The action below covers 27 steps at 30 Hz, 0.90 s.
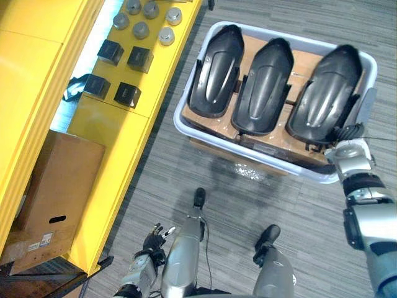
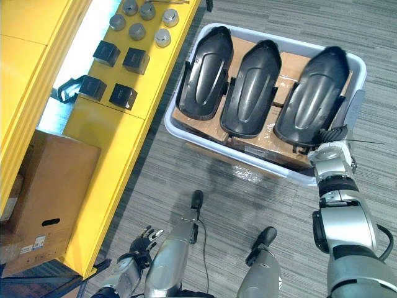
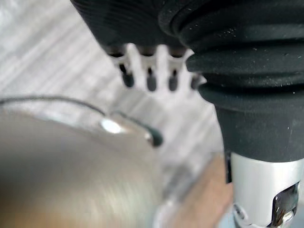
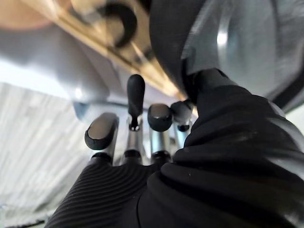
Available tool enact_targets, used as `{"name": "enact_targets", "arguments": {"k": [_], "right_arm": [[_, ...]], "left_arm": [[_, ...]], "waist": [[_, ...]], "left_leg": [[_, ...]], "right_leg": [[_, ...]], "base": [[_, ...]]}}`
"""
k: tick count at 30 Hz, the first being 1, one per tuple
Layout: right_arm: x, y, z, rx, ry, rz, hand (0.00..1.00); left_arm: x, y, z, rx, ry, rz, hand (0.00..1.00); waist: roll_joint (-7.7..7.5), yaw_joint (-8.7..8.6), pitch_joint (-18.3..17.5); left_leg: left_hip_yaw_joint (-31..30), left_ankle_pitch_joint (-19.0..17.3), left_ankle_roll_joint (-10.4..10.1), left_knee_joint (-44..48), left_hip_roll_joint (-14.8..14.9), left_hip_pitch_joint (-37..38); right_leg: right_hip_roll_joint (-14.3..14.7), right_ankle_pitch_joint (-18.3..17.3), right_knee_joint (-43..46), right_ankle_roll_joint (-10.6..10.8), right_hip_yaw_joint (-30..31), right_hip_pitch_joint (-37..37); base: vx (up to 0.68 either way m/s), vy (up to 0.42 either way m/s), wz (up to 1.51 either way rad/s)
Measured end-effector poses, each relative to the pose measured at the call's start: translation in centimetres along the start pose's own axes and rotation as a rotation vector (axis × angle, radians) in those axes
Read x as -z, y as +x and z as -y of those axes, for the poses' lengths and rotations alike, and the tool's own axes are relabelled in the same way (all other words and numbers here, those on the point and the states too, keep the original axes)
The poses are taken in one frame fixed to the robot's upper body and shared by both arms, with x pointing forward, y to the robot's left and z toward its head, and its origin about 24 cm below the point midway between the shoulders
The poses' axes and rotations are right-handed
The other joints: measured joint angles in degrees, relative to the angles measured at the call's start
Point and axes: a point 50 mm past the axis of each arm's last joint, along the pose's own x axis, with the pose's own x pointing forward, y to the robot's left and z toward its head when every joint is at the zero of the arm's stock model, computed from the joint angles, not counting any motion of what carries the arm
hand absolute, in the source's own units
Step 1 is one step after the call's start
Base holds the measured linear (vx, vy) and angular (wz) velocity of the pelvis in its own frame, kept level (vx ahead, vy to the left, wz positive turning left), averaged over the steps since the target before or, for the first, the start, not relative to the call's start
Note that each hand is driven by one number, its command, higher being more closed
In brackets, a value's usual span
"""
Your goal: Walk over and take plastic housings, then place them on the shelf
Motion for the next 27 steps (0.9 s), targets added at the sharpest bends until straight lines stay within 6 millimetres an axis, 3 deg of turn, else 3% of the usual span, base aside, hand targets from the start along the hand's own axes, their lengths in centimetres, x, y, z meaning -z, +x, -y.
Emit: {"name": "enact_targets", "arguments": {"k": [3, 6, 8, 12, 16, 19, 22, 27], "right_arm": [[-2.3, -0.2, 0.6, 0.036, 0.011, 0.120, 1.00], [-3.9, -0.7, 1.0, 0.056, 0.051, 0.235, 1.00], [-3.8, -1.1, 1.0, 0.053, 0.054, 0.264, 1.00], [-3.4, -2.4, 0.3, 0.041, 0.027, 0.373, 1.00], [-3.4, -3.3, -0.9, 0.023, 0.016, 0.415, 1.00], [-4.7, -4.7, -1.9, 0.012, 0.050, 0.505, 1.00], [-5.2, -6.0, -3.2, -0.017, 0.051, 0.578, 1.00], [-7.2, -7.5, -3.3, 0.017, 0.046, 0.752, 1.00]], "left_arm": [[-0.8, -0.2, 0.0, 0.005, -0.030, 0.052, 0.00], [-2.9, -0.3, 0.2, 0.002, -0.100, 0.163, 0.00], [-5.0, -0.5, 0.8, 0.005, -0.123, 0.261, 0.00], [-11.5, -2.0, 1.6, -0.040, -0.044, 0.552, 0.00], [-15.4, -2.8, 2.8, -0.034, 0.063, 0.702, 0.00], [-18.3, -2.6, 4.1, 0.022, 0.104, 0.736, 0.00], [-19.5, -2.3, 5.3, 0.141, 0.117, 0.687, 0.00], [-18.9, -1.4, 8.0, 0.324, 0.179, 0.534, 0.00]], "waist": [[-1.89, -1.06, 1.2], [-3.98, -1.33, 2.5], [-4.86, -1.90, 3.0], [-6.40, -2.97, 3.8], [-7.29, -3.76, 3.2], [-9.35, -4.23, 1.7], [-11.58, -4.33, -0.4], [-11.97, -5.13, -2.2]], "left_leg": [[0.8, -0.5, -0.3, -0.7, 0.9, 2.9], [1.8, -0.3, -0.6, -3.3, 1.6, 7.3], [2.1, 0.0, -0.9, -4.8, 1.7, 9.6], [3.1, 1.1, -1.2, -8.5, 1.8, 14.1], [4.3, 1.6, -1.3, -11.0, 2.0, 17.8], [5.3, 2.0, -1.4, -12.3, 2.2, 18.8], [6.9, 2.0, -1.4, -12.1, 2.2, 20.0], [7.7, 1.9, -1.4, -12.3, 2.4, 20.8]], "right_leg": [[0.9, 0.3, -1.6, -0.1, 0.4, 2.6], [1.7, 0.4, -3.1, -0.3, 1.3, 5.6], [1.8, 0.4, -3.4, -0.3, 1.3, 7.3], [1.8, 0.5, -4.2, 0.0, 1.3, 10.1], [1.8, 0.5, -4.6, 0.0, 1.4, 12.5], [2.0, 0.7, -5.3, 0.1, 2.1, 12.6], [2.0, 0.9, -6.0, 0.2, 3.1, 13.5], [2.4, 1.5, -7.2, 0.1, 3.6, 14.2]], "base": [[0.00, -0.038, -0.16], [0.03, -0.043, -0.19], [0.04, -0.032, -0.03], [0.05, -0.023, -0.06], [0.04, -0.023, -0.05], [0.02, -0.019, -0.13], [0.02, -0.009, -0.16], [-0.03, -0.004, -0.07]]}}
